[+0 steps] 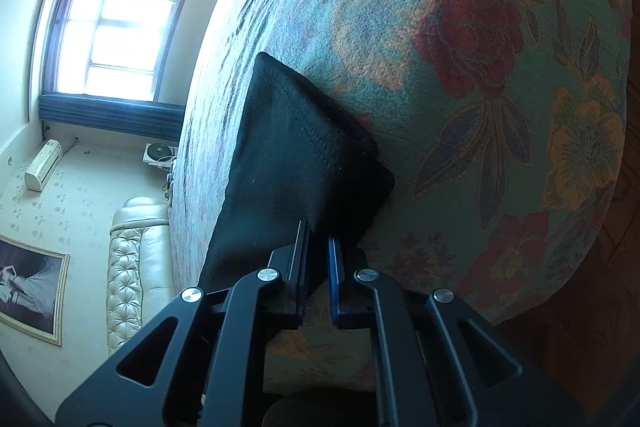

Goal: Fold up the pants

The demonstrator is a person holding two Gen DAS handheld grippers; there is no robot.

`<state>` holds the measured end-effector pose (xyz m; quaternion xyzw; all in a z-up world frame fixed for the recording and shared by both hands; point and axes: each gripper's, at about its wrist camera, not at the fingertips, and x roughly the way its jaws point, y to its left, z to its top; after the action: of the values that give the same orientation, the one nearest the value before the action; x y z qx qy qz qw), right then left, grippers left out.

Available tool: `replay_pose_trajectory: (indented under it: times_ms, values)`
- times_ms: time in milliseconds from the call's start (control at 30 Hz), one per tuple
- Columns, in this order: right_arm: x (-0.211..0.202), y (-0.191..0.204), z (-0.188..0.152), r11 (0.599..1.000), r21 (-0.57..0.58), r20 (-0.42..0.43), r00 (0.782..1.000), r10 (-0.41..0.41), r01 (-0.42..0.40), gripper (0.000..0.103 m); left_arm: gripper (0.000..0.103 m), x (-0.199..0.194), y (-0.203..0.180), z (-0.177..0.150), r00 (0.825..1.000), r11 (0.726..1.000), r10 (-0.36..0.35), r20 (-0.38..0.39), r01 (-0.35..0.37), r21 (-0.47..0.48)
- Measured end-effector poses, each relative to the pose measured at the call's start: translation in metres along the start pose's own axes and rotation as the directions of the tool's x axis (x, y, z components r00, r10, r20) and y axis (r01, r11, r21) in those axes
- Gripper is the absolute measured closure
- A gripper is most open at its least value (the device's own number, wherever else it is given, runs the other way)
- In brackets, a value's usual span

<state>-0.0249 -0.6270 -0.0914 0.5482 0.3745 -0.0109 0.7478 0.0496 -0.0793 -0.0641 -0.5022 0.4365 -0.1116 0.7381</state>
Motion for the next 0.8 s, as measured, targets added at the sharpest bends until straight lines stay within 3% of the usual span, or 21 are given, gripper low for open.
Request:
replay_pose_trajectory:
  times_ms: [133,200,233,267,633,800]
  values:
    - [-0.001,0.0,0.001,1.0,0.0,-0.001,1.0,0.002,-0.002,0.092,0.043,0.01,-0.003,0.001,0.999,0.999,0.042,-0.003,-0.042,-0.013]
    - [0.0,0.0,0.0,1.0,-0.005,0.001,1.0,0.001,-0.001,0.092,0.064,0.013,-0.002,0.001,0.998,0.998,0.056,-0.007,-0.056,-0.01]
    - [-0.001,0.0,0.0,1.0,-0.009,0.001,1.0,0.0,0.0,0.092,0.094,0.016,-0.001,0.003,0.997,0.997,0.076,-0.031,-0.076,0.0]
    - [-0.001,0.0,0.0,1.0,-0.012,0.002,1.0,0.0,0.0,0.092,0.096,0.02,0.0,0.002,0.995,0.996,0.086,-0.052,-0.086,-0.003]
    - [-0.011,0.019,-0.01,0.995,-0.094,0.028,0.999,-0.028,0.031,0.097,0.097,0.001,-0.014,-0.004,0.996,0.996,0.08,-0.046,-0.077,0.052]
    - [-0.009,0.008,-0.012,0.995,-0.091,0.017,0.999,-0.046,0.047,0.097,0.097,0.009,-0.003,-0.005,0.989,0.991,0.131,-0.075,-0.127,0.05]
